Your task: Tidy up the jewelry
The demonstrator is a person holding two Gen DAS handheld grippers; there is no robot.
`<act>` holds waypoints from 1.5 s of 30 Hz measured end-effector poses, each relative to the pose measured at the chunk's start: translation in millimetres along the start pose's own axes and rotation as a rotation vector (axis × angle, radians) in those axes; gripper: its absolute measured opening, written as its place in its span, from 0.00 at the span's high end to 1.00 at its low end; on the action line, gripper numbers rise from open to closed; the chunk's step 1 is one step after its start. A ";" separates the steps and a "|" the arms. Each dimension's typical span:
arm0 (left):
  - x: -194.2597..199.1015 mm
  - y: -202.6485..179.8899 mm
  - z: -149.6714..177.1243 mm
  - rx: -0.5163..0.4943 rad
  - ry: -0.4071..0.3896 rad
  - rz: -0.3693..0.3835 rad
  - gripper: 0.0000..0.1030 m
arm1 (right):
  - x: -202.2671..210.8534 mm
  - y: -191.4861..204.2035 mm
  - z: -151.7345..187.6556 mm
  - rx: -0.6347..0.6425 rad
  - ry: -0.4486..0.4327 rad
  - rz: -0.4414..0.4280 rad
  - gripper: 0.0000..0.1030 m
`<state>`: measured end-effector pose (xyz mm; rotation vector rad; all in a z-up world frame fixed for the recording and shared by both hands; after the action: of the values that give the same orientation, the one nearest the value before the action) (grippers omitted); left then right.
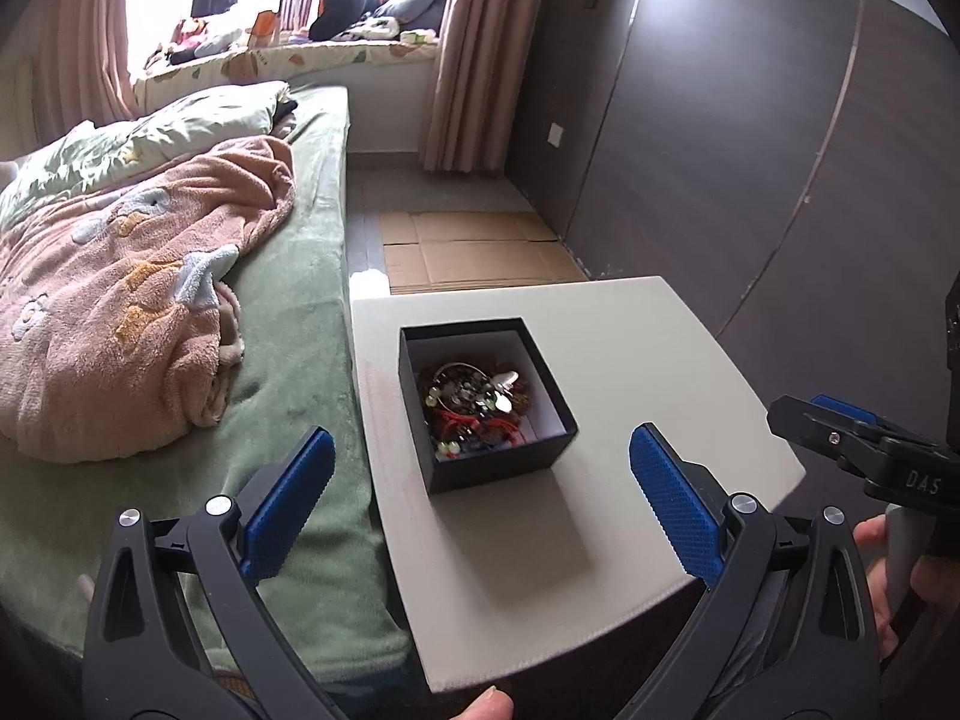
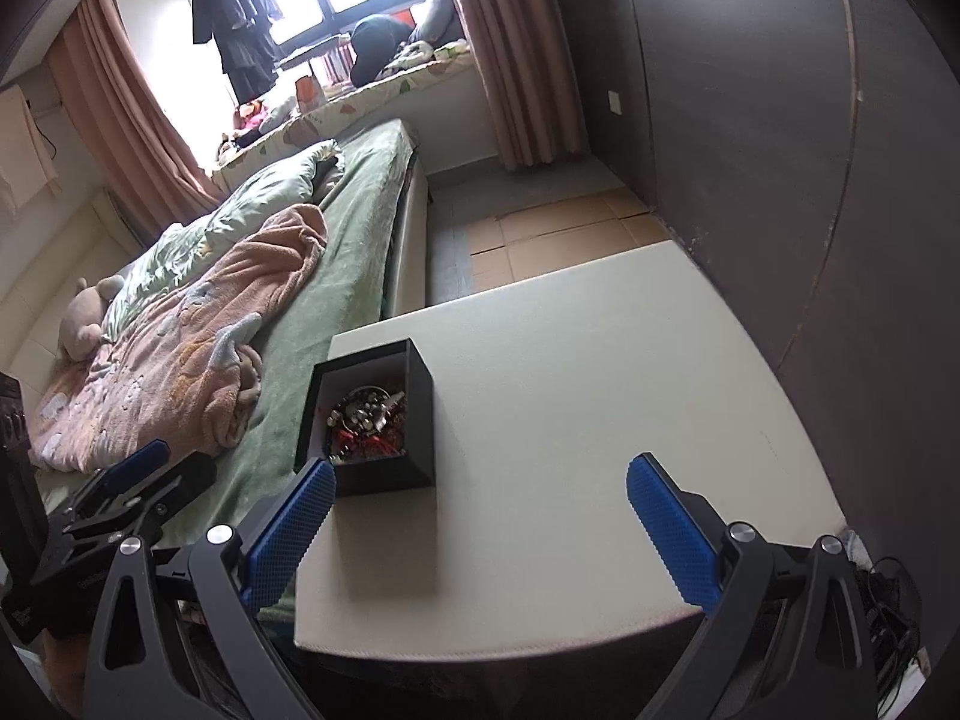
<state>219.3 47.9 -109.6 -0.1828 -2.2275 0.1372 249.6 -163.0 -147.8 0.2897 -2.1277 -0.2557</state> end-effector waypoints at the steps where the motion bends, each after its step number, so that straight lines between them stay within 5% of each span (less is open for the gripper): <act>1: 2.8 -1.9 3.7 -0.006 -0.003 0.001 0.05 | 3.3 -2.7 4.3 -0.004 -0.008 0.006 0.07; 20: 52.3 -13.2 54.3 -0.052 -0.087 -0.040 0.05 | 55.7 -8.0 56.2 0.021 -0.143 0.011 0.07; 45: 94.0 -7.2 58.9 -0.050 -0.174 -0.074 0.05 | 81.9 17.9 58.6 0.077 -0.203 -0.016 0.07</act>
<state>115.0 55.6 -71.9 -0.1191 -2.4092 0.0586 155.0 -166.7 -109.1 0.3381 -2.3399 -0.2200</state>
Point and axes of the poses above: each gripper's, at about its wrist camera, not at the fingertips, and x roughly against the way its jaws point, y to its left, z to its underside, the point moved 8 cm from there along -x, roughly the way its jaws point, and after that the axes turned 8 degrees about y, right-handed, at the moved point
